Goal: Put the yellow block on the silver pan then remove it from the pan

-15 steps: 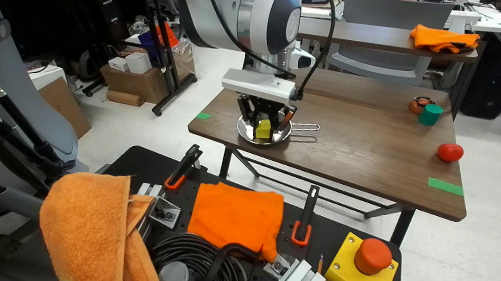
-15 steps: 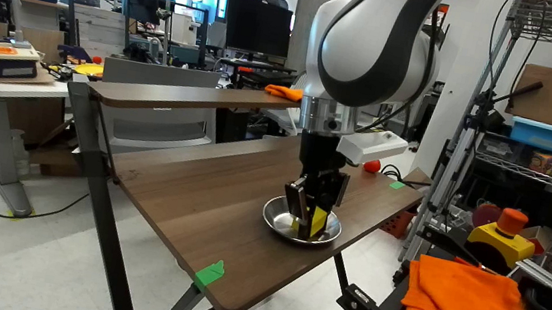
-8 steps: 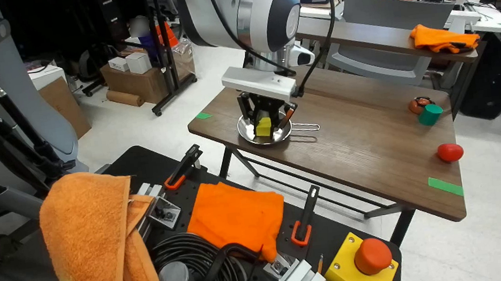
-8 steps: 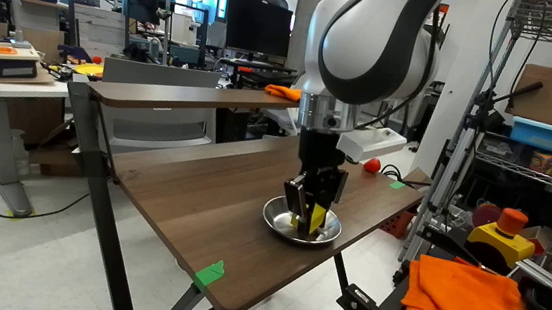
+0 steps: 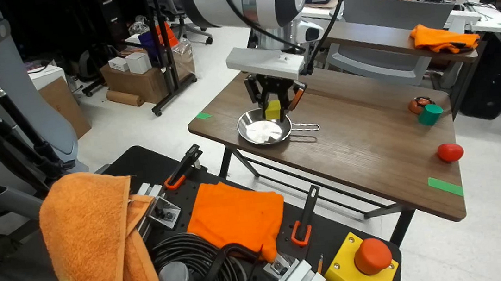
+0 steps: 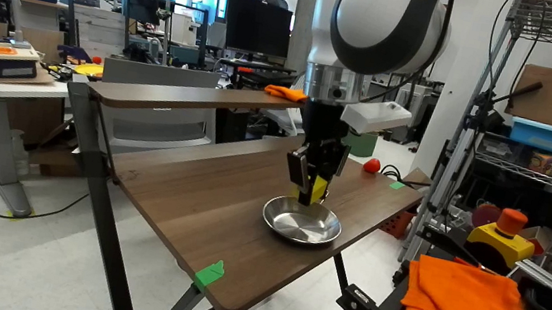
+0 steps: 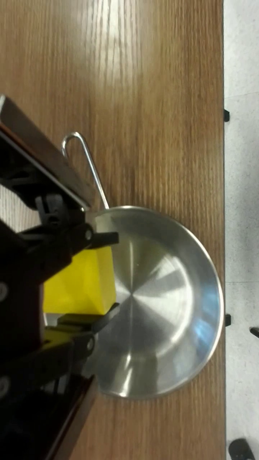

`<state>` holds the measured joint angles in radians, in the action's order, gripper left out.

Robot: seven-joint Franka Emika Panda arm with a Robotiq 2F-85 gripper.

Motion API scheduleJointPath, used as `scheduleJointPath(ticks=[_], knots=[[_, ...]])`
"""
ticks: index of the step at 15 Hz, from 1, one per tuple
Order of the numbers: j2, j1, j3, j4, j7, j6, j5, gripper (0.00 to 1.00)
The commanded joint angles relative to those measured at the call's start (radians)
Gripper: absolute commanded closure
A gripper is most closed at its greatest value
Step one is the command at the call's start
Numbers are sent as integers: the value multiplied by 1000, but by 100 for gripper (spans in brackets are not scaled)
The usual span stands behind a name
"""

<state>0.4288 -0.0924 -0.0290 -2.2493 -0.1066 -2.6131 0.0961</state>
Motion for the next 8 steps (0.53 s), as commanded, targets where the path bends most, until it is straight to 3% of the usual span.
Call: scheduleJointPath(ticks=[1, 8], knots=[[-124, 6, -58, -61, -51, -2, 35, 83], [-259, 66, -134, -104, -105, -4, 84, 83]])
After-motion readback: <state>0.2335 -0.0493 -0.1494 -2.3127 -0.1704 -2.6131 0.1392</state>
